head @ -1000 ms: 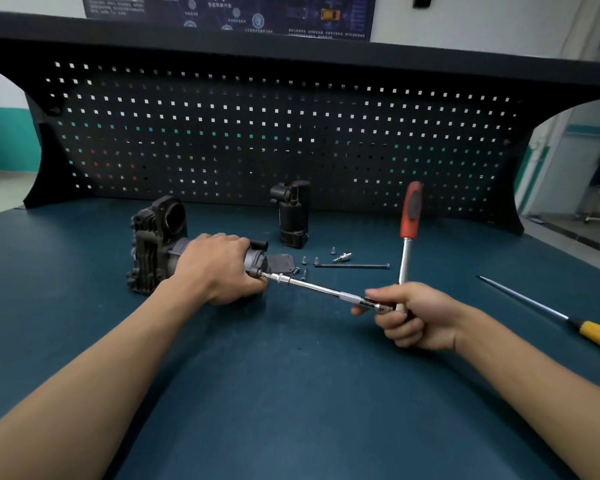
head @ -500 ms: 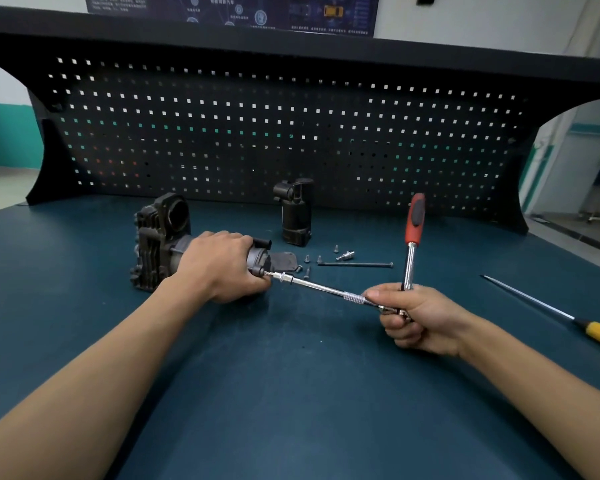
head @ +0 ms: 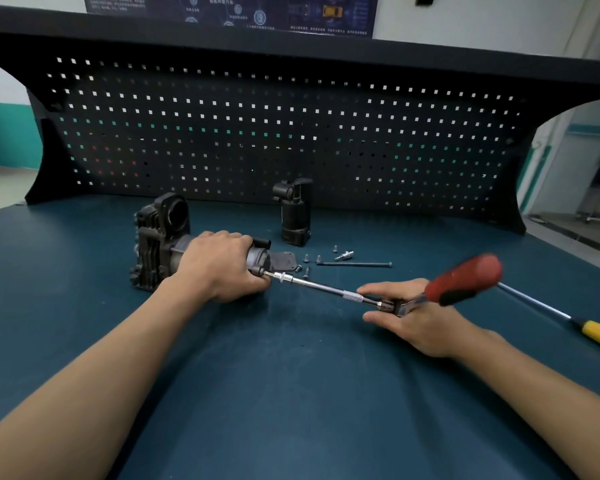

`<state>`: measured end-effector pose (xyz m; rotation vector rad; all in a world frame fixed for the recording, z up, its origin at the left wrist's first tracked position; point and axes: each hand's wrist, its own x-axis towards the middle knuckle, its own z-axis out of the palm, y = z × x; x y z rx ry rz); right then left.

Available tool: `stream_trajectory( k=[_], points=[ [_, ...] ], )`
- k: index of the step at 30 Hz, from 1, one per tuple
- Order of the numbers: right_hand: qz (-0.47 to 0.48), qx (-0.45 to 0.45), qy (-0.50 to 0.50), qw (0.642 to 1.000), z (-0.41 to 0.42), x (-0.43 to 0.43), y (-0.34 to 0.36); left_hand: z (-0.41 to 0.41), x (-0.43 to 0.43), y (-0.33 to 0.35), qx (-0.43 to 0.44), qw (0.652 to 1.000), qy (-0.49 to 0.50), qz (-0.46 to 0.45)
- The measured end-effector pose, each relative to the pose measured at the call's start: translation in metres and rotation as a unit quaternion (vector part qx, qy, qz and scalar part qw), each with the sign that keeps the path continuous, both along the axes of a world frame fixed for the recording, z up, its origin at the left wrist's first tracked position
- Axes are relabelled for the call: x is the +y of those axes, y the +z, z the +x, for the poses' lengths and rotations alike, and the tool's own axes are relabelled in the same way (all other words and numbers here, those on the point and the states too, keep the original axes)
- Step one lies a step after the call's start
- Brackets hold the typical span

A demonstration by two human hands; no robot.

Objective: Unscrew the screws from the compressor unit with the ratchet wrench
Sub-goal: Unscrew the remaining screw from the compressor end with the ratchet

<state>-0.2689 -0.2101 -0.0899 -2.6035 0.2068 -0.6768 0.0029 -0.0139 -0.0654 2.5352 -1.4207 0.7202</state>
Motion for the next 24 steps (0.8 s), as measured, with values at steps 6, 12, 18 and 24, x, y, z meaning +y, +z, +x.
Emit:
stream_trajectory(
  k=[6,12,18,24],
  points=[
    [-0.292,-0.194,0.013,0.936,0.010,-0.011,-0.012,0.001,0.001,0.001,-0.004,1.000,0.000,-0.002],
    [-0.333,-0.214,0.014,0.918,0.012,-0.015,-0.020,0.001,0.000,0.000,-0.001,1.000,0.000,-0.002],
    [0.059,0.017,0.005,0.998,0.009,-0.001,-0.010,0.002,0.000,0.002,0.004,1.000,-0.003,0.000],
    [0.360,0.046,-0.003,0.932,0.013,0.004,0.000,0.001,0.001,0.002,0.003,1.000,-0.005,0.002]
  ],
)
